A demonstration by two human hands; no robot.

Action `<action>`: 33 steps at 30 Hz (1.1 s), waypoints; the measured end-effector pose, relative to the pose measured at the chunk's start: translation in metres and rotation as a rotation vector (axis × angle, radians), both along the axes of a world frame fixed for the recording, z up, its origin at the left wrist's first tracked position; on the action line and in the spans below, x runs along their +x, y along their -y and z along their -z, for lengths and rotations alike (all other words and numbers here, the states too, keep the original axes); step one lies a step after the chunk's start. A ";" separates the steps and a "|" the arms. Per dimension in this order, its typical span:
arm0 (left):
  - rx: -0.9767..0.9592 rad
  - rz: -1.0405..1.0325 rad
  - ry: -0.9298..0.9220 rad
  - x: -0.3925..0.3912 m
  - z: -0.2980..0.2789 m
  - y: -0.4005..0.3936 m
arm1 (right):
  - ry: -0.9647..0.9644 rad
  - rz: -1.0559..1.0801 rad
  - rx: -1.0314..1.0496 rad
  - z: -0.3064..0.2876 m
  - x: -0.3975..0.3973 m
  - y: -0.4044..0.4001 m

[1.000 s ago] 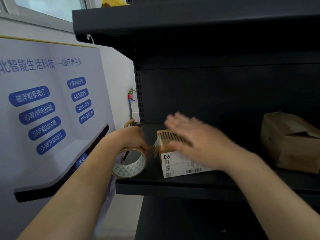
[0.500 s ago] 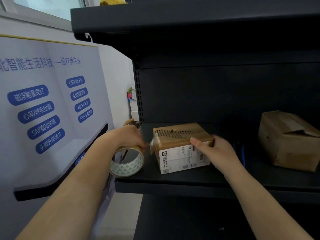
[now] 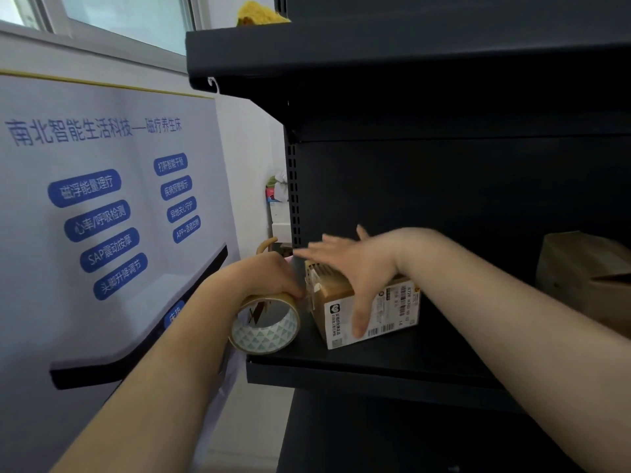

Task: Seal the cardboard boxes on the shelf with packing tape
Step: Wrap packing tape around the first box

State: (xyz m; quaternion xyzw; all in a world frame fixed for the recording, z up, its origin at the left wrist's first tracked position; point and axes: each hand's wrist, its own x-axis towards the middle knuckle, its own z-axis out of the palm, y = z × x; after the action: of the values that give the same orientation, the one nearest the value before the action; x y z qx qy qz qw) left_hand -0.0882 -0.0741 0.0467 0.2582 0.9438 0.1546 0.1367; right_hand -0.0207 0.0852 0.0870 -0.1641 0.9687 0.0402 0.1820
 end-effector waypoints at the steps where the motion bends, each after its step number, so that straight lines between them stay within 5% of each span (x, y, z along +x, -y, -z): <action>1: 0.009 -0.004 -0.002 0.000 0.000 0.002 | 0.014 -0.007 0.019 0.007 -0.005 0.002; 7: 0.140 -0.011 0.048 -0.005 0.001 0.028 | -0.192 0.044 -0.261 0.025 -0.003 -0.008; 12: 0.791 0.004 0.525 -0.010 -0.009 0.054 | -0.268 0.145 -0.832 0.020 0.018 -0.025; 14: 0.889 0.067 0.582 -0.011 -0.018 0.056 | -0.321 0.157 -0.955 0.023 0.028 -0.029; 19: 0.796 -0.026 0.360 0.008 -0.052 0.027 | -0.461 0.232 -1.214 0.037 0.042 -0.033; 23: 0.484 -0.022 0.000 0.013 -0.065 0.004 | -0.434 0.286 -1.504 0.052 0.051 -0.045; 25: 0.426 0.013 -0.032 0.014 -0.064 -0.008 | -0.409 0.307 -1.647 0.061 0.054 -0.051; 30: 0.319 0.057 0.063 0.016 -0.049 -0.039 | -0.441 0.353 -1.586 0.067 0.067 -0.068; 33: 0.271 0.090 0.049 0.020 -0.046 -0.050 | -0.555 0.429 -1.005 0.049 0.084 -0.081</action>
State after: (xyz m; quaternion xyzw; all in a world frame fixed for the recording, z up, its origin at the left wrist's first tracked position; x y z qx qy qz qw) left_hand -0.0684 -0.0237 0.0932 0.3123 0.8982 0.2806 0.1305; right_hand 0.0629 0.1659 0.0378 -0.0146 0.8917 -0.4181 -0.1725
